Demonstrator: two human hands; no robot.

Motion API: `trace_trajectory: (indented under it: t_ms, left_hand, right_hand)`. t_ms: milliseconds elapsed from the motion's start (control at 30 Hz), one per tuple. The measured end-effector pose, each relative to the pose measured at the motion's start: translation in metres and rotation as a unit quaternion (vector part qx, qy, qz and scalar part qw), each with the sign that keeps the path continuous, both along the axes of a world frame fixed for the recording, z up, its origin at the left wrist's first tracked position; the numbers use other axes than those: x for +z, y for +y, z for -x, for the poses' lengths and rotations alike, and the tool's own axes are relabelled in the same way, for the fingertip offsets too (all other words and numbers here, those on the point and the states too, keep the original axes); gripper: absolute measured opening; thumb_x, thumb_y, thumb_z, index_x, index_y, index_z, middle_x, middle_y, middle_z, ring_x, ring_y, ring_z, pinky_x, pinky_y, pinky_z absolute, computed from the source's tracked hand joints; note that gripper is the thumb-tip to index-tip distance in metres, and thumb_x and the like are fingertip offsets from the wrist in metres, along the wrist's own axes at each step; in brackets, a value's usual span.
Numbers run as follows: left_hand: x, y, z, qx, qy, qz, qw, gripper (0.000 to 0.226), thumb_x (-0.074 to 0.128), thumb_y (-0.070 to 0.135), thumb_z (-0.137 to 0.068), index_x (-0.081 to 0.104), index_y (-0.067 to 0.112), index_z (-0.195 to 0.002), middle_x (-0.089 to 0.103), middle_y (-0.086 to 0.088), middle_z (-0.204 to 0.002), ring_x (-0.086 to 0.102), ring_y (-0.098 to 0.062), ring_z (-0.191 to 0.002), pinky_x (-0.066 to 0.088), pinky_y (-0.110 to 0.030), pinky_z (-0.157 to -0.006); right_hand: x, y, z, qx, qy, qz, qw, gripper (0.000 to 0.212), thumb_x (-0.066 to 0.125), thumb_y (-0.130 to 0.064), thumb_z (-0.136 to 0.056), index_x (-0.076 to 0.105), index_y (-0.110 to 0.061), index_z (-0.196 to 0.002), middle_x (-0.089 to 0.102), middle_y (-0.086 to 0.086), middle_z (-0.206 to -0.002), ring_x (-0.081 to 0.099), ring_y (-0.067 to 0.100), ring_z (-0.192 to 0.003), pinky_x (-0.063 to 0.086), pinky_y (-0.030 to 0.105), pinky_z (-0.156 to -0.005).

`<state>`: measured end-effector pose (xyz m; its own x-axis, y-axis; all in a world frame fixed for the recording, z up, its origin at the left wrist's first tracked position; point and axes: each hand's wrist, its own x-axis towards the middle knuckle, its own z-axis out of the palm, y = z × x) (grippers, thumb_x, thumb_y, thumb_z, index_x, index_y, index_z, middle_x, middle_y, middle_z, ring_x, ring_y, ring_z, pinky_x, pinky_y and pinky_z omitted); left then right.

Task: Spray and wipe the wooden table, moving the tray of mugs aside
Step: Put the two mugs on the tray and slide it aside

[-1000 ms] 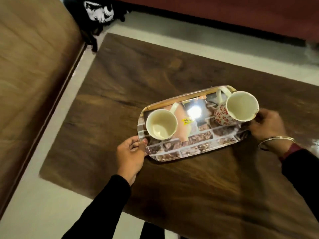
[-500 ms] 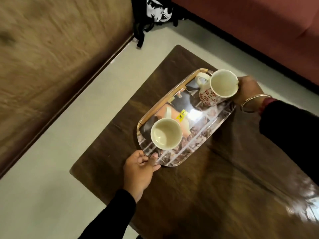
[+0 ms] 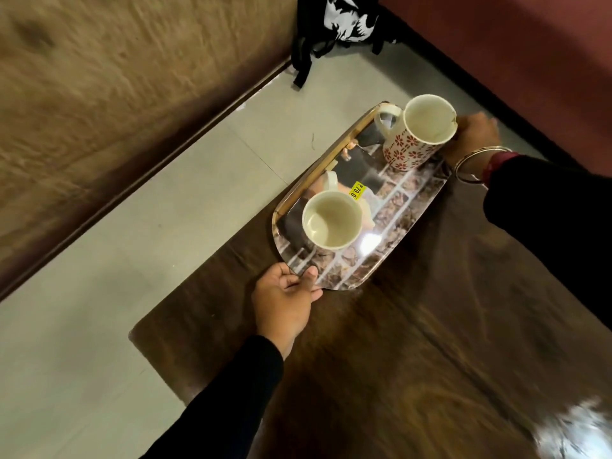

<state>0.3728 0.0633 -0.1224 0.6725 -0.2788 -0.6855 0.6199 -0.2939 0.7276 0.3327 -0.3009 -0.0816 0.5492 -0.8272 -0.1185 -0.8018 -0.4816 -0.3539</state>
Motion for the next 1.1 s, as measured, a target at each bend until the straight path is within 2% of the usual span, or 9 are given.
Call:
trace_trajectory:
  t_ms: [100, 200, 267, 333, 433, 633, 900, 1000, 1100]
  left_hand:
    - [-0.001, -0.002, 0.001, -0.001, -0.008, -0.011, 1.000, 0.023, 0.077, 0.008, -0.089, 0.054, 0.007, -0.087, 0.072, -0.011, -0.077, 0.076, -0.014, -0.067, 0.065, -0.039, -0.076]
    - [0.002, -0.003, 0.001, 0.004, -0.009, -0.015, 1.000, 0.021, 0.076, 0.006, -0.089, 0.056, 0.011, -0.083, 0.073, -0.017, -0.084, 0.074, -0.013, -0.064, 0.064, -0.032, -0.070]
    - [0.000, -0.002, -0.001, 0.008, -0.009, -0.015, 1.000, 0.017, 0.076, 0.007, -0.089, 0.061, 0.004, -0.094, 0.074, -0.020, -0.089, 0.075, -0.012, -0.064, 0.064, -0.032, -0.071]
    - [0.000, -0.001, -0.001, 0.014, -0.006, -0.020, 1.000, 0.037, 0.077, 0.010, -0.089, 0.058, -0.004, -0.118, 0.076, -0.016, -0.094, 0.077, -0.013, -0.069, 0.065, -0.036, -0.076]
    - [-0.002, 0.000, -0.002, 0.016, -0.008, -0.020, 1.000, 0.048, 0.077, 0.013, -0.089, 0.057, -0.003, -0.129, 0.077, -0.015, -0.101, 0.079, -0.016, -0.074, 0.065, -0.037, -0.079]
    - [-0.005, 0.001, -0.001, 0.017, -0.015, -0.023, 0.999, 0.050, 0.079, 0.014, -0.088, 0.059, -0.001, -0.131, 0.076, -0.017, -0.107, 0.079, -0.016, -0.076, 0.065, -0.036, -0.078]
    - [0.000, 0.001, -0.001, 0.012, -0.017, -0.038, 0.999, 0.049, 0.080, 0.016, -0.086, 0.060, 0.001, -0.129, 0.076, -0.015, -0.106, 0.079, -0.015, -0.075, 0.065, -0.036, -0.079]
    - [0.004, 0.000, -0.001, 0.017, -0.017, -0.043, 0.999, 0.046, 0.079, 0.015, -0.087, 0.060, 0.001, -0.126, 0.076, -0.014, -0.103, 0.079, -0.015, -0.074, 0.065, -0.035, -0.077]
    - [0.011, 0.000, 0.001, 0.020, -0.024, -0.040, 0.999, 0.039, 0.077, 0.015, -0.090, 0.061, -0.001, -0.121, 0.076, -0.014, -0.097, 0.079, -0.016, -0.074, 0.065, -0.031, -0.073]
  right_hand:
    - [-0.001, 0.001, -0.001, 0.011, 0.012, 0.010, 1.000, 0.013, 0.067, -0.008, -0.088, 0.076, -0.001, -0.095, 0.051, 0.018, -0.073, 0.067, 0.027, -0.100, 0.040, 0.034, -0.079]
    - [0.001, 0.004, 0.001, -0.005, 0.015, 0.004, 1.000, 0.017, 0.066, -0.008, -0.089, 0.076, -0.001, -0.101, 0.061, 0.025, -0.080, 0.070, 0.036, -0.102, 0.048, 0.040, -0.083]
    - [0.002, 0.007, 0.002, -0.017, 0.005, -0.004, 1.000, 0.019, 0.067, -0.007, -0.089, 0.077, -0.001, -0.104, 0.064, 0.029, -0.085, 0.069, 0.035, -0.107, 0.048, 0.038, -0.084]
    - [0.003, 0.008, 0.006, -0.023, -0.004, -0.016, 1.000, 0.020, 0.067, -0.006, -0.088, 0.077, -0.003, -0.105, 0.062, 0.030, -0.085, 0.068, 0.030, -0.111, 0.041, 0.031, -0.079]
    - [0.005, 0.008, 0.010, -0.019, -0.006, -0.025, 0.999, 0.024, 0.067, -0.005, -0.086, 0.077, -0.007, -0.108, 0.060, 0.025, -0.083, 0.068, 0.023, -0.107, 0.038, 0.026, -0.078]
    - [0.002, 0.010, 0.012, -0.035, -0.019, -0.026, 0.999, 0.021, 0.063, -0.005, -0.085, 0.078, -0.008, -0.100, 0.068, 0.022, -0.083, 0.064, 0.017, -0.088, 0.045, 0.031, -0.078]
    - [-0.006, 0.011, 0.016, -0.046, -0.034, -0.037, 0.998, 0.024, 0.059, -0.007, -0.088, 0.076, -0.007, -0.105, 0.071, 0.024, -0.091, 0.071, 0.025, -0.095, 0.049, 0.031, -0.080]
    - [-0.009, 0.011, 0.018, -0.024, -0.031, -0.050, 0.998, 0.029, 0.057, -0.005, -0.093, 0.075, -0.011, -0.115, 0.071, 0.014, -0.097, 0.065, 0.021, -0.095, 0.041, 0.026, -0.081]
    - [-0.017, 0.014, 0.021, -0.028, -0.086, -0.060, 0.994, 0.040, 0.055, -0.001, -0.093, 0.073, -0.019, -0.124, 0.072, 0.002, -0.104, 0.062, 0.014, -0.095, 0.051, 0.020, -0.084]
